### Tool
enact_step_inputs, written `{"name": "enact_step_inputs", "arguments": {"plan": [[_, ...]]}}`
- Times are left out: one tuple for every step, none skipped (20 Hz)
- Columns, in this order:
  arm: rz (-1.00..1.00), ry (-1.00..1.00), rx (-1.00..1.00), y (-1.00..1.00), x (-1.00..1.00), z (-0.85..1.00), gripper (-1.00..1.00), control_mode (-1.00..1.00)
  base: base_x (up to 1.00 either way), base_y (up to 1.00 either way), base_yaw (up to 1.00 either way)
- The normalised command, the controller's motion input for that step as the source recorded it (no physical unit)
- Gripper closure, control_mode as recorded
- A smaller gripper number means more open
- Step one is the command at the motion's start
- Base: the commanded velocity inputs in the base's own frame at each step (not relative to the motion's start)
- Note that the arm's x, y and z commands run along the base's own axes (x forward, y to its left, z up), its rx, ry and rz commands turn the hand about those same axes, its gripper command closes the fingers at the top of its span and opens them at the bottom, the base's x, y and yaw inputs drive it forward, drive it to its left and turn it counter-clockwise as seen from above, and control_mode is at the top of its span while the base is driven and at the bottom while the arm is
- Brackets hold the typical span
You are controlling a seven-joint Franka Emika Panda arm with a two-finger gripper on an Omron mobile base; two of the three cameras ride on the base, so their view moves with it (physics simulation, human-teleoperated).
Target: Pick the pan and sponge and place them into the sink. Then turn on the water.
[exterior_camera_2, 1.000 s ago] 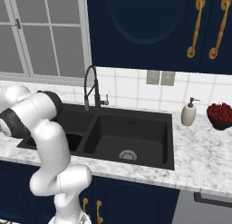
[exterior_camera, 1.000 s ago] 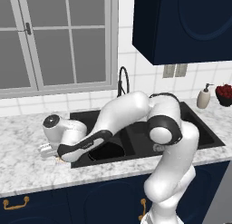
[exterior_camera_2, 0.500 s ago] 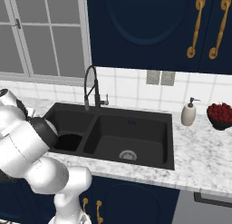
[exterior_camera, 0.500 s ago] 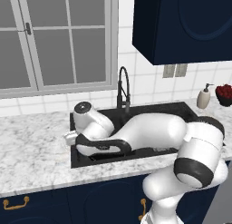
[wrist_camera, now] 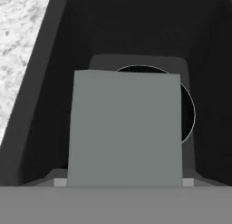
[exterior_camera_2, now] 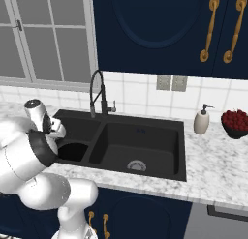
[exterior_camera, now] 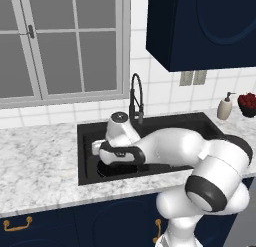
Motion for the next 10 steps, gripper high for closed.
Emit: {"name": "enact_step_inputs", "arguments": {"plan": [[-0.08, 0.07, 0.0, 0.0, 0.63, -0.32, 1.0, -1.0, 0.0, 0.0, 0.0], [-0.08, 0.09, 0.0, 0.0, 0.53, -0.28, 1.0, -1.0, 0.0, 0.0, 0.0], [-0.09, 0.1, 0.0, 0.0, 0.54, -0.31, 1.0, -1.0, 0.0, 0.0, 0.0], [-0.09, 0.08, 0.0, 0.0, 0.54, -0.34, 1.0, -1.0, 0.0, 0.0, 0.0], [-0.08, 0.06, 0.0, 0.0, 0.47, -0.25, 1.0, -1.0, 0.0, 0.0, 0.0], [-0.09, 0.08, 0.0, 0.0, 0.46, -0.39, 1.0, -1.0, 0.0, 0.0, 0.0], [-0.09, 0.07, 0.0, 0.0, 0.38, -0.46, 1.0, -1.0, 0.0, 0.0, 0.0], [-0.09, 0.04, 0.0, 0.0, 0.33, -0.53, 1.0, -1.0, 0.0, 0.0, 0.0], [-0.08, 0.03, 0.0, 0.0, 0.24, -0.46, 1.0, -1.0, 0.0, 0.0, 0.0], [-0.07, 0.02, 0.0, 0.19, 0.11, -0.5, 1.0, -1.0, 0.0, 0.0, 0.0]]}}
